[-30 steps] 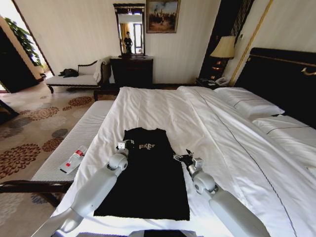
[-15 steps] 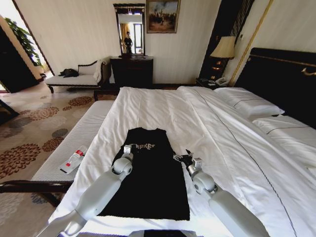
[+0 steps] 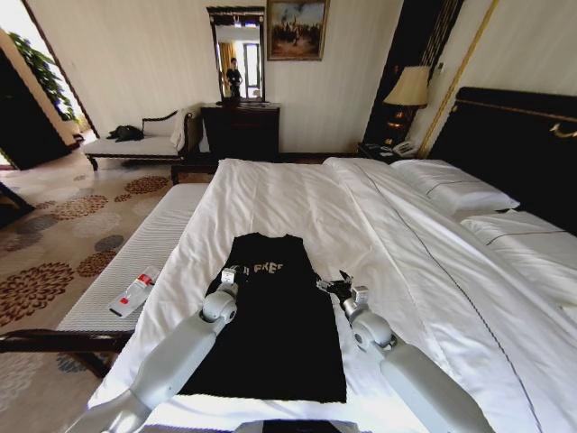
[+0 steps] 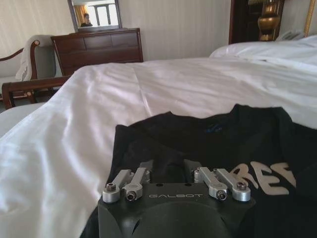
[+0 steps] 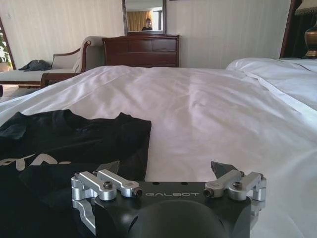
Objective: Fold the clothes on the bed.
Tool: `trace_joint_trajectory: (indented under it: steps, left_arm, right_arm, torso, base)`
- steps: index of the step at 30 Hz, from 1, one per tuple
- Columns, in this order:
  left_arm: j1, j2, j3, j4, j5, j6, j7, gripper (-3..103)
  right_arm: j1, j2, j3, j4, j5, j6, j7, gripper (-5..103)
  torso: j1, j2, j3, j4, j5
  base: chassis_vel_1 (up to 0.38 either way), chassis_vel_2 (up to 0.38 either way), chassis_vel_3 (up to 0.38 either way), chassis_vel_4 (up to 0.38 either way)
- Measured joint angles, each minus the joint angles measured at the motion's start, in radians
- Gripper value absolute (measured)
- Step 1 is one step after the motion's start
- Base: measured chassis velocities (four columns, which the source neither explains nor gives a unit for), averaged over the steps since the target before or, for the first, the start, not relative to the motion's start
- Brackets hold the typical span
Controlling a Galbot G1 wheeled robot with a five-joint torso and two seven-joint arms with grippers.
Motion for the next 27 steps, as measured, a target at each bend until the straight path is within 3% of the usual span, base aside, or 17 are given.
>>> trace_joint_trajectory:
  steps: [3, 5, 9, 11, 15, 21, 27]
  left_arm:
    - [0.011, 0.021, -0.031, -0.034, -0.046, -0.007, 0.002, 53]
    - [0.009, 0.026, -0.039, -0.036, -0.067, -0.008, 0.002, 53]
    - [-0.019, 0.042, -0.075, -0.012, -0.154, -0.012, -0.002, 74]
    - [-0.029, 0.043, -0.082, -0.002, -0.184, -0.012, -0.003, 74]
    - [-0.080, 0.045, -0.096, 0.056, -0.286, -0.012, 0.000, 96]
    - [-0.143, 0.041, -0.085, 0.120, -0.326, -0.011, 0.032, 100]
    - [-0.227, 0.011, -0.073, 0.289, -0.329, -0.014, 0.098, 100]
  right_arm:
    - [0.011, -0.003, -0.002, -0.007, 0.014, 0.000, 0.002, 100]
    - [0.016, -0.004, -0.003, -0.008, 0.021, -0.001, 0.004, 100]
    - [0.031, -0.007, -0.006, -0.009, 0.039, -0.004, 0.012, 100]
    - [0.033, -0.008, -0.006, -0.009, 0.040, -0.005, 0.013, 100]
    - [0.034, -0.015, -0.003, -0.009, 0.043, -0.006, 0.014, 100]
    - [0.034, -0.020, 0.002, -0.009, 0.049, -0.007, 0.016, 100]
    - [0.041, -0.025, 0.000, -0.010, 0.062, -0.010, 0.025, 100]
  torso:
    - [0.000, 0.000, 0.000, 0.0000, 0.0000]
    - [0.000, 0.000, 0.000, -0.0001, 0.0000]
    - [0.000, 0.000, 0.000, 0.0000, 0.0001]
    - [0.000, 0.000, 0.000, 0.0000, -0.0001]
    - [0.000, 0.000, 0.000, -0.0001, -0.0001]
    - [0.000, 0.000, 0.000, -0.0001, 0.0001]
    - [0.000, 0.000, 0.000, -0.0002, 0.0000]
  base:
    - [0.000, 0.000, 0.000, 0.000]
    - [0.000, 0.000, 0.000, 0.000]
    - [0.000, 0.000, 0.000, 0.000]
    - [0.000, 0.000, 0.000, 0.000]
    - [0.000, 0.000, 0.000, 0.000]
    - [0.000, 0.000, 0.000, 0.000]
    - [0.000, 0.000, 0.000, 0.000]
